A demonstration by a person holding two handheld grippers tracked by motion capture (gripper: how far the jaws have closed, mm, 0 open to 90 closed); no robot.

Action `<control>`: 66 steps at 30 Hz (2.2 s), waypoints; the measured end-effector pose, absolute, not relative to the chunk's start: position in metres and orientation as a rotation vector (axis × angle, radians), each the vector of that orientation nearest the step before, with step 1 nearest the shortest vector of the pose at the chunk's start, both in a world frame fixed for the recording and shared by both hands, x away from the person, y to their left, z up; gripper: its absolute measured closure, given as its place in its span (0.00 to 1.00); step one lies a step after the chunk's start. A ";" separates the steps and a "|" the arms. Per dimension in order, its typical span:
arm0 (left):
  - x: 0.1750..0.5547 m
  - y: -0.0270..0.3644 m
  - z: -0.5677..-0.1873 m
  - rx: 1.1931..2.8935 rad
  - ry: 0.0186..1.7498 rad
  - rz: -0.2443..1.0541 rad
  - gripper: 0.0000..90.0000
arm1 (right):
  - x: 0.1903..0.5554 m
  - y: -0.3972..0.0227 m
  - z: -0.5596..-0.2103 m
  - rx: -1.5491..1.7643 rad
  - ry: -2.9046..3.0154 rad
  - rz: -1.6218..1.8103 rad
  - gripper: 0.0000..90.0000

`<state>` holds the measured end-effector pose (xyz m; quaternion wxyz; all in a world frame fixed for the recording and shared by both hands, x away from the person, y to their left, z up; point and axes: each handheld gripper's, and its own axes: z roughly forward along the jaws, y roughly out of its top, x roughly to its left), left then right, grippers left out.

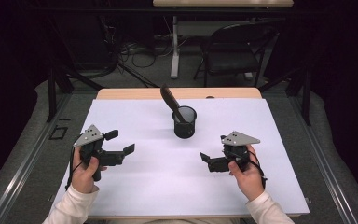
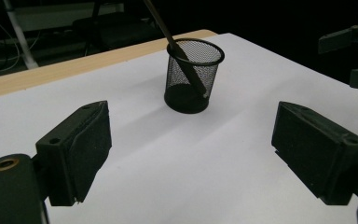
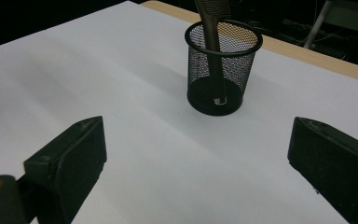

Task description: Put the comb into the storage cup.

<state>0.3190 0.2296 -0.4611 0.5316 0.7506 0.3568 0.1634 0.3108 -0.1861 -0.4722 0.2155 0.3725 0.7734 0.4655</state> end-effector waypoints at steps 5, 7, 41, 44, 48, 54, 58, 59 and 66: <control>0.315 0.234 -0.473 1.778 0.845 0.407 0.13 | 0.308 -0.189 -0.478 1.038 2.120 1.294 0.05; 0.314 0.236 -0.476 1.775 0.840 0.413 0.13 | 0.307 -0.189 -0.481 1.034 2.115 1.289 0.05; 0.314 0.262 -0.517 1.716 0.889 0.441 0.13 | 0.310 -0.224 -0.520 1.152 1.995 1.309 0.06; 0.315 0.264 -0.519 1.706 0.898 0.443 0.13 | 0.311 -0.227 -0.521 1.160 1.980 1.302 0.06; 0.317 0.267 -0.522 1.700 0.915 0.448 0.13 | 0.311 -0.229 -0.524 1.169 1.961 1.290 0.06; 0.318 0.270 -0.525 1.707 0.928 0.453 0.13 | 0.312 -0.229 -0.528 1.171 1.962 1.272 0.06; 0.320 0.272 -0.527 1.709 0.934 0.457 0.14 | 0.313 -0.230 -0.530 1.185 1.961 1.266 0.06; 0.320 0.272 -0.528 1.707 0.940 0.455 0.13 | 0.313 -0.230 -0.531 1.186 1.962 1.263 0.06; 0.321 0.274 -0.530 1.709 0.957 0.459 0.14 | 0.315 -0.232 -0.533 1.198 1.957 1.249 0.06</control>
